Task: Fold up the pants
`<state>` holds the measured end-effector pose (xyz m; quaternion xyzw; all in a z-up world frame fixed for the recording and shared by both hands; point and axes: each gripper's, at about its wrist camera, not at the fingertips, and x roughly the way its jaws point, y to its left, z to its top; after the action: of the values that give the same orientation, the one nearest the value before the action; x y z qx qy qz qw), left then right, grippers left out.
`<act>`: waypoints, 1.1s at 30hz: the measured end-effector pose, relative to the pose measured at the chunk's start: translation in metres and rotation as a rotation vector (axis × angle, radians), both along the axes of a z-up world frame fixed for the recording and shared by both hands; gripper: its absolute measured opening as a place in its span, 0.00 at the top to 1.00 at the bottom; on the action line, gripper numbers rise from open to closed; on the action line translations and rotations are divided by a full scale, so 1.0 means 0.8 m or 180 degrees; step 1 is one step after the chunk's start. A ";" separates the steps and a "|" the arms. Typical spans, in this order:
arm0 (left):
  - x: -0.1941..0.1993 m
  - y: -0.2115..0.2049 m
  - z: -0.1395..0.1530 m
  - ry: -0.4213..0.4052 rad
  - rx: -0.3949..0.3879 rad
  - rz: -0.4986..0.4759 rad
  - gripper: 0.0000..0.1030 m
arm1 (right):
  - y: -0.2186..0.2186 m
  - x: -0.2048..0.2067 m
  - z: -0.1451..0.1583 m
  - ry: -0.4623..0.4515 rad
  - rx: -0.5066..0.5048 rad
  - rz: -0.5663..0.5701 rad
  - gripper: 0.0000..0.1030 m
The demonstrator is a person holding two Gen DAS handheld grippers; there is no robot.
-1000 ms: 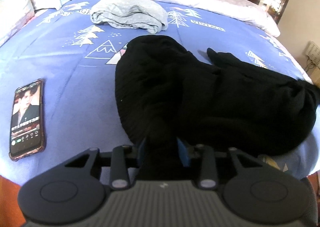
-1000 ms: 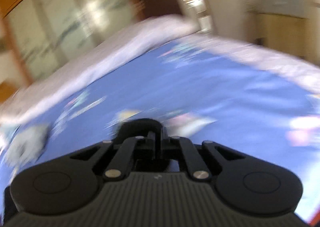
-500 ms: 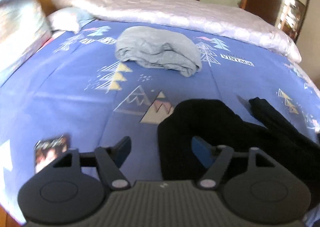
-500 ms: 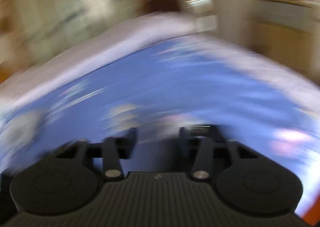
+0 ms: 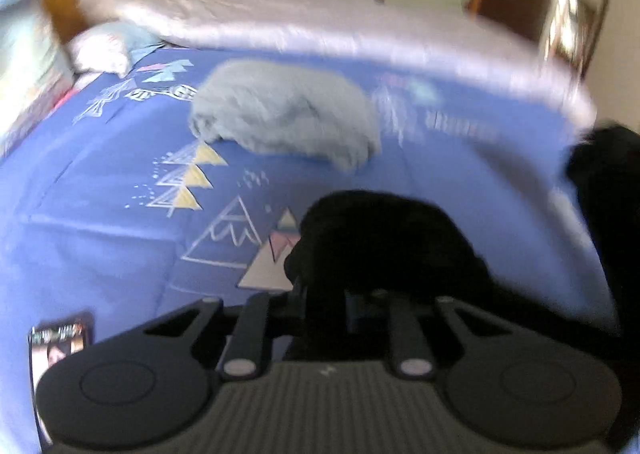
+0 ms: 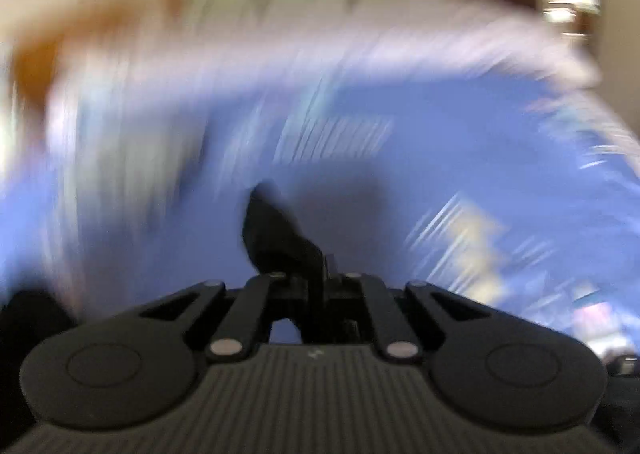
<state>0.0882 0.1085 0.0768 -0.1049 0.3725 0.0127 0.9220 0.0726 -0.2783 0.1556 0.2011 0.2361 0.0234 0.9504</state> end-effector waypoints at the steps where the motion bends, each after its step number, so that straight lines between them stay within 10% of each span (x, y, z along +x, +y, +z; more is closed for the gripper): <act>1: -0.010 0.011 0.011 -0.0076 -0.0161 0.0055 0.85 | -0.039 -0.025 0.019 -0.0285 0.0324 -0.0243 0.92; 6: -0.070 0.051 0.019 -0.0208 -0.0543 0.0386 0.85 | -0.196 -0.168 0.043 -0.0868 0.0844 -0.1505 0.92; 14: -0.102 0.085 -0.041 0.0444 -0.0736 0.0767 0.85 | -0.280 -0.328 -0.087 0.0051 0.1269 -0.2917 0.92; 19: -0.095 0.076 -0.022 0.0358 -0.0599 0.0717 0.85 | -0.245 -0.329 -0.125 0.0320 0.1304 -0.3002 0.92; 26: -0.072 0.076 0.028 0.0029 -0.0735 0.0601 0.84 | -0.259 -0.304 -0.082 -0.0135 0.1328 -0.2735 0.92; 30: -0.044 0.057 0.021 0.0220 -0.0347 0.0652 0.47 | -0.248 -0.287 -0.038 -0.0562 0.1318 -0.2477 0.92; 33: -0.060 0.044 0.009 0.0339 -0.0203 0.0463 0.47 | -0.242 -0.276 -0.016 -0.0662 0.1279 -0.2361 0.92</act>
<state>0.0406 0.1435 0.0843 -0.1601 0.4126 0.0733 0.8937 -0.1481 -0.4716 0.1432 0.4499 0.0416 -0.2540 0.8552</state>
